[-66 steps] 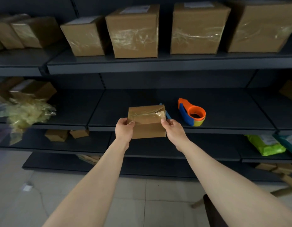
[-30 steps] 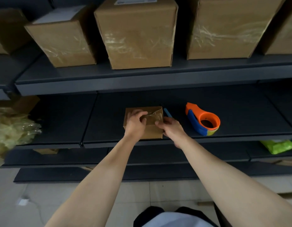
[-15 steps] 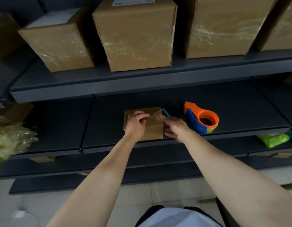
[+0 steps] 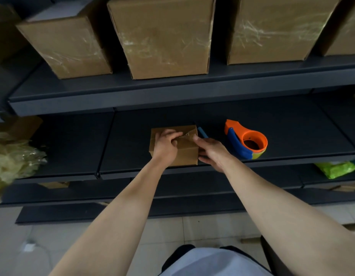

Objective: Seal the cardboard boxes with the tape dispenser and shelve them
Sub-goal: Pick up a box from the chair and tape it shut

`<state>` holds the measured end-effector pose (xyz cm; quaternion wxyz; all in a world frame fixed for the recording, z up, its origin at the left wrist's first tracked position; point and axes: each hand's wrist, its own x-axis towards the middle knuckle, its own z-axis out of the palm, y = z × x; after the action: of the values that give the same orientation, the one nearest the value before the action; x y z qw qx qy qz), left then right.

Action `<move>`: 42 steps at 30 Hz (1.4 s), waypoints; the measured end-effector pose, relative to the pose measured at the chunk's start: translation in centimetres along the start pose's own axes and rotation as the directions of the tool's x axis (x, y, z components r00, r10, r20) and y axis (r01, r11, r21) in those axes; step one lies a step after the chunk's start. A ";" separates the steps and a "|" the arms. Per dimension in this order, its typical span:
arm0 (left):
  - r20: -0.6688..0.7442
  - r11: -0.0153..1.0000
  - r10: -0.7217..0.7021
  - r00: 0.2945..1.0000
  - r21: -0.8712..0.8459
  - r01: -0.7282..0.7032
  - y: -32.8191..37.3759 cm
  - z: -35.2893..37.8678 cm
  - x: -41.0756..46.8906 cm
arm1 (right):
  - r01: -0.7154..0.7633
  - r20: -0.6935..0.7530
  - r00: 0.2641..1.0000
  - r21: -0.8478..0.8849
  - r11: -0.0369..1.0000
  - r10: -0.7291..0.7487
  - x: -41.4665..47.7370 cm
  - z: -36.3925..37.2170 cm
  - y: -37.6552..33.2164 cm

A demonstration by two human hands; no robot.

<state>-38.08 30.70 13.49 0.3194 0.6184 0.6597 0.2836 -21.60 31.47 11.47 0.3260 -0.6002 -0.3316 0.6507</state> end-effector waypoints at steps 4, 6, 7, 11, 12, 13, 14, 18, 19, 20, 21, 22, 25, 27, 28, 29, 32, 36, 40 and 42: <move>-0.003 0.999 0.042 0.999 0.024 -0.042 -0.3 0.0 -0.2 | -0.022 -0.024 0.999 0.009 1.000 0.022 0.1 0.0 0.0; 0.000 0.999 0.046 0.999 0.021 -0.046 -0.3 0.0 -0.3 | -0.070 -0.027 0.997 0.053 0.996 0.071 0.4 0.0 -0.4; 0.003 0.999 0.046 0.999 0.026 -0.046 -0.3 0.0 -0.2 | -0.082 -0.028 0.996 0.052 0.995 0.083 0.6 0.0 -0.7; 0.025 0.995 0.015 1.000 0.099 -0.017 0.1 0.0 0.3 | -0.123 -0.020 0.992 0.030 0.992 0.124 0.9 0.0 -1.7; 0.038 0.994 0.008 0.999 0.105 -0.012 0.1 0.0 0.4 | -0.134 -0.001 0.991 0.042 0.990 0.134 0.9 0.0 -1.9; 0.051 0.994 0.008 0.999 0.113 -0.013 0.1 0.0 0.4 | -0.143 0.012 0.990 0.056 0.988 0.143 0.9 0.1 -2.2; 0.061 0.992 0.014 0.998 0.127 -0.022 0.1 0.0 0.4 | -0.151 0.014 0.988 0.059 0.987 0.151 1.0 0.2 -2.5; 0.098 0.943 0.104 0.990 0.305 -0.129 -0.3 -0.1 0.2 | -0.115 -0.090 0.990 -0.105 0.988 0.106 1.4 1.1 -3.0; 0.090 0.947 0.112 0.990 0.291 -0.133 -0.3 -0.1 0.2 | -0.110 -0.093 0.991 -0.134 0.985 0.098 1.5 1.3 -3.1; 0.072 0.965 0.090 0.993 0.239 -0.105 0.0 -0.3 0.3 | -0.113 -0.085 0.991 -0.149 0.982 0.101 1.4 1.3 -3.2; 0.052 0.983 0.048 0.997 0.177 -0.057 0.4 -0.4 0.4 | -0.120 -0.076 0.991 -0.149 0.982 0.110 1.4 1.2 -3.3; 0.034 0.990 0.004 0.999 0.143 -0.009 0.9 -0.4 0.7 | -0.128 -0.072 0.990 -0.144 0.981 0.118 1.2 1.1 -3.4; -0.019 0.962 -0.095 0.995 0.254 0.097 2.2 0.1 1.3 | -0.144 -0.067 0.988 -0.128 0.981 0.137 0.7 0.8 -3.4; -0.040 0.944 -0.096 0.995 0.314 0.104 2.4 0.6 1.3 | -0.163 -0.067 0.986 -0.131 0.978 0.155 0.4 0.5 -3.0; -0.040 0.943 -0.084 0.996 0.320 0.092 2.3 0.7 1.3 | -0.170 -0.064 0.985 -0.137 0.976 0.163 0.2 0.5 -2.8; -0.034 0.943 -0.072 0.997 0.322 0.079 2.2 0.8 1.2 | -0.175 -0.064 0.984 -0.137 0.975 0.168 0.1 0.4 -2.8; -0.013 0.947 -0.064 0.998 0.316 0.065 2.3 0.5 1.5 | -0.167 -0.086 0.984 -0.149 0.975 0.155 0.0 0.7 -2.9; 0.032 0.949 -0.106 0.994 0.300 0.092 2.7 0.2 1.8 | -0.096 -0.013 0.995 -0.082 0.992 0.095 -0.8 -0.8 -2.4; 0.054 0.942 -0.130 0.990 0.319 0.106 3.0 0.2 1.8 | 0.131 -0.452 0.806 -0.493 0.860 -0.382 -0.6 -4.8 -1.3; 0.054 0.924 -0.141 0.989 0.365 0.112 3.4 0.4 1.8 | -0.014 -0.514 0.725 -0.677 0.736 -0.459 -0.1 -6.5 -1.1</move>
<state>-35.69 32.73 15.67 0.2438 0.6334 0.7258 0.1119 -15.11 32.29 12.01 0.2768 -0.8133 -0.4716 0.1988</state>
